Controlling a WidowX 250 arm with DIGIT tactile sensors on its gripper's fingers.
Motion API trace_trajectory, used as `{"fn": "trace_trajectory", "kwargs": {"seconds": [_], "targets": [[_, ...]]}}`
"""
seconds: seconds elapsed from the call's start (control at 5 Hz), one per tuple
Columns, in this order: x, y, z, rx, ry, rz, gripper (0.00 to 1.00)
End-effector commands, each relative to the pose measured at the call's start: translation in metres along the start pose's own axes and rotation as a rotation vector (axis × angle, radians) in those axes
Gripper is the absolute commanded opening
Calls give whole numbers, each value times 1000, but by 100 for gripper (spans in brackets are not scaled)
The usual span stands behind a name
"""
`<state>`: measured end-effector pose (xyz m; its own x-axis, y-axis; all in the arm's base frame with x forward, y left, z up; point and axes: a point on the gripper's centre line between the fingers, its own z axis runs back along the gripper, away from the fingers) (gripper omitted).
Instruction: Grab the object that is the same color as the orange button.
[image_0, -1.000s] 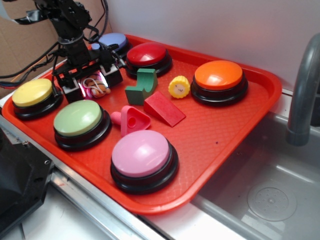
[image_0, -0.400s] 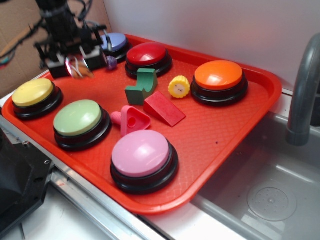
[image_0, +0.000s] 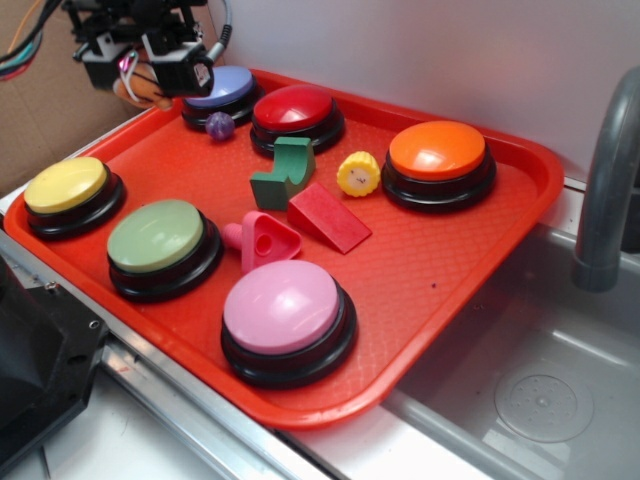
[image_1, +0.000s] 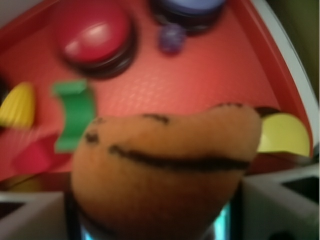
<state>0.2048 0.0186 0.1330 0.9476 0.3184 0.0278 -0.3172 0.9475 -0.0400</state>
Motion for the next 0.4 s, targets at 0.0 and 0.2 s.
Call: {"fn": "trace_trajectory", "kwargs": {"seconds": [0.0,0.2], "targets": [[-6,-14,22,-56,-43,-197,0],[-9,-15,20,-61,-78,-219,0]]}}
